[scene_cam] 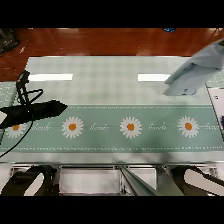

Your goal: Fold the shirts.

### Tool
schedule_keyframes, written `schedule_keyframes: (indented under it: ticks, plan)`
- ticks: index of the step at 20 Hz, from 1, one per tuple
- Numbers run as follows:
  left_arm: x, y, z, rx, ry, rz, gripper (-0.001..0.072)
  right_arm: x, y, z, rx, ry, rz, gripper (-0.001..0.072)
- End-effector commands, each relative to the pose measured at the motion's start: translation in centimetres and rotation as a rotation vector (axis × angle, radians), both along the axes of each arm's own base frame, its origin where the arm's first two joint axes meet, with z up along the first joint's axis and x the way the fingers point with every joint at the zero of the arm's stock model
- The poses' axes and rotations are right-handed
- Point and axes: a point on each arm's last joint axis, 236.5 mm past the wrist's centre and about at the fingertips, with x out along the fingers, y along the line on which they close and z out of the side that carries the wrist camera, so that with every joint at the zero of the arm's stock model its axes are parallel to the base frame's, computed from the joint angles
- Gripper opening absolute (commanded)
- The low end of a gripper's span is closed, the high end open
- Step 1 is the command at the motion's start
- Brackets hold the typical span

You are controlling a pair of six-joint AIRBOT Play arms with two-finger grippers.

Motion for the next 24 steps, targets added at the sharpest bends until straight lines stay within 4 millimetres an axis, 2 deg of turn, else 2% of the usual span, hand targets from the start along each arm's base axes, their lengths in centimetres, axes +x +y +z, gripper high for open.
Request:
schedule_keyframes:
  ticks: [1, 3, 5, 8, 10, 11, 13, 14, 15, 16, 18, 19, 20, 21, 22, 23, 24]
  plan:
    - [0.2, 0.1, 0.1, 0.002, -0.008, 0.006, 0.0022, -5.9, -6.4, -1.8, 0.017, 0.13, -0.192, 0.0021]
    - [0.6, 0.3, 0.3, 0.002, -0.023, 0.018, 0.0022, -9.1, -8.7, -3.9, 0.052, 0.186, -0.293, 0.0021]
    - [1.0, 0.4, 0.4, 0.002, -0.037, 0.029, 0.0022, -13.3, -10.5, -7.8, 0.098, 0.296, -0.416, 0.0022]
    - [1.1, 0.5, 0.5, 0.002, -0.043, 0.033, 0.0022, -22.9, -12.5, -15.3, 0.075, 0.596, -0.641, 0.0022]
    - [1.1, 0.5, 0.5, 0.002, -0.043, 0.033, 0.0022, -29.4, -13.4, -18.7, 0.027, 0.769, -0.809, 0.0022]
    - [1.1, 0.5, 0.5, 0.002, -0.042, 0.033, 0.0022, -31.7, -14.0, -19.9, -0.021, 0.82, -0.867, 0.0022]
    - [1.0, 0.4, 0.5, 0.002, -0.04, 0.03, 0.0022, -34.5, -14.3, -22.1, -0.098, 0.898, -0.908, 0.0024]
    - [1.0, 0.4, 0.5, 0.002, -0.04, 0.031, 0.0022, -35.9, -14.5, -23.0, -0.128, 0.938, -0.956, 0.0092]
    - [1.0, 0.5, 0.5, 0.004, -0.041, 0.03, 0.0022, -37.0, -14.6, -23.8, -0.148, 0.979, -0.983, 0.0309]
    - [1.1, 0.5, 0.4, 0.01, -0.046, 0.027, 0.0022, -37.5, -14.3, -24.7, -0.155, 1.004, -0.967, 0.0411]
    - [1.7, 0.9, 0.4, 0.041, -0.083, 0.014, 0.0022, -36.9, -15.2, -25.0, -0.177, 0.96, -0.973, 0.0411]
    - [2.7, 1.3, 0.6, 0.063, -0.123, 0.021, 0.0022, -36.1, -16.2, -24.5, -0.2, 0.907, -0.983, 0.041]
    - [3.6, 2.0, 1.1, 0.078, -0.153, 0.038, 0.0021, -34.3, -17.7, -23.6, -0.229, 0.815, -0.983, 0.0371]
    - [4.7, 2.8, 2.1, 0.084, -0.169, 0.06, 0.0021, -30.8, -19.2, -22.0, -0.261, 0.666, -0.918, 0.0226]
    - [6.1, 3.6, 3.8, 0.085, -0.197, 0.083, 0.0021, -26.3, -19.7, -19.8, -0.28, 0.503, -0.821, 0.0097]
    - [7.6, 4.2, 6.2, 0.086, -0.241, 0.096, 0.0021, -20.5, -19.4, -16.6, -0.306, 0.301, -0.691, 0.0023]
    - [9.1, 4.2, 9.4, 0.086, -0.3, 0.096, 0.0021, -15.0, -18.0, -13.0, -0.309, 0.103, -0.592, 0.0023]
